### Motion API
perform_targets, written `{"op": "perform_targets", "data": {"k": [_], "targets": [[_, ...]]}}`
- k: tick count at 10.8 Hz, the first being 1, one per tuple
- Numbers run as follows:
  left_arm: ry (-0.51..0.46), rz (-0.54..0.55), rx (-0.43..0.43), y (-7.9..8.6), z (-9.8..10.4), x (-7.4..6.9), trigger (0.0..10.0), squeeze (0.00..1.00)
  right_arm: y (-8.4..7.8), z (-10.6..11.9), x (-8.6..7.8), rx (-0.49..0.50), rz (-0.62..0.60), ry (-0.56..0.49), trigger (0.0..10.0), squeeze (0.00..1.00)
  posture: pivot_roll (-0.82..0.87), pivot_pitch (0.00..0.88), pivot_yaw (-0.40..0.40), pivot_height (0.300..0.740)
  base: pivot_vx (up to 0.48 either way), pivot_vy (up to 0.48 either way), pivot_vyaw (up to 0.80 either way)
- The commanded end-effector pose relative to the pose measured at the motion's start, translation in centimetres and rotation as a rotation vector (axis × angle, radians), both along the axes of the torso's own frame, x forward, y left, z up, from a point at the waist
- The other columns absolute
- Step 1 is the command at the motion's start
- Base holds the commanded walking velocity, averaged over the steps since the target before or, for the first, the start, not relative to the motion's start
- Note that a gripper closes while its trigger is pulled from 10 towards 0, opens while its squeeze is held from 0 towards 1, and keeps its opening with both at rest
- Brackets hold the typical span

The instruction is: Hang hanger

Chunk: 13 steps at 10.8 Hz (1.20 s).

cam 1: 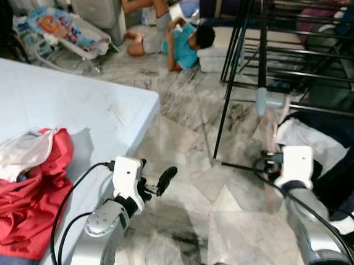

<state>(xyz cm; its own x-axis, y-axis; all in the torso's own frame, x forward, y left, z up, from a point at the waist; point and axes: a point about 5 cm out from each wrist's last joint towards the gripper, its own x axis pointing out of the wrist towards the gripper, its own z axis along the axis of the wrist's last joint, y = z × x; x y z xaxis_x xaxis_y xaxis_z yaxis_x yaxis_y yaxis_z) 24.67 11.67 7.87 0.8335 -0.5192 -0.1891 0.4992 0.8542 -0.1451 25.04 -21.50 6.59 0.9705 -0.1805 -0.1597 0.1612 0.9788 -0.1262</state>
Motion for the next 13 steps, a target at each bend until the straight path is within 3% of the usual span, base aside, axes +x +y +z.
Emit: {"op": "perform_targets", "data": {"k": [1, 3, 4, 6, 8, 10, 13], "targets": [[0.000, -0.005, 0.025, -0.1, -0.3, 0.1, 10.0, 0.00, -0.2, 0.9, -0.2, -0.039, -0.012, -0.047, 10.0, 1.00, 0.07, 0.001, -0.054, 0.740, 0.000, 0.000, 0.00], [-0.053, -0.014, 0.031, 0.3, 0.9, 0.9, 10.0, 0.00, -0.4, 1.5, -0.7, -0.068, -0.047, -0.076, 10.0, 1.00, 0.08, 0.000, -0.065, 0.740, 0.000, 0.000, 0.00], [-0.111, -0.015, 0.039, 0.7, 2.1, 2.1, 10.0, 0.00, 0.4, 2.4, 0.3, -0.070, -0.020, -0.107, 10.0, 1.00, 0.07, 0.000, -0.060, 0.740, 0.000, 0.000, 0.00], [-0.138, -0.015, 0.057, 1.5, 2.9, 2.7, 10.0, 0.00, 0.4, 3.0, 0.9, -0.076, -0.020, -0.126, 10.0, 1.00, 0.07, 0.000, -0.042, 0.740, 0.000, -0.159, -0.20], [-0.125, -0.020, 0.055, 1.6, 2.6, 2.3, 10.0, 0.00, 0.4, 2.7, 1.1, -0.053, -0.045, -0.130, 10.0, 1.00, 0.08, 0.000, -0.025, 0.740, 0.000, -0.362, 0.00], [-0.095, -0.015, 0.045, 1.5, 1.7, 1.8, 10.0, 0.00, 0.3, 1.2, -0.1, -0.054, -0.039, -0.073, 10.0, 1.00, 0.07, 0.000, -0.029, 0.740, 0.000, -0.405, 0.00], [-0.080, -0.008, 0.021, 1.2, 1.5, 1.6, 10.0, 0.00, 0.1, 1.7, 0.5, -0.061, -0.034, -0.081, 10.0, 1.00, 0.05, 0.000, -0.030, 0.740, 0.000, -0.471, -0.13]]}}
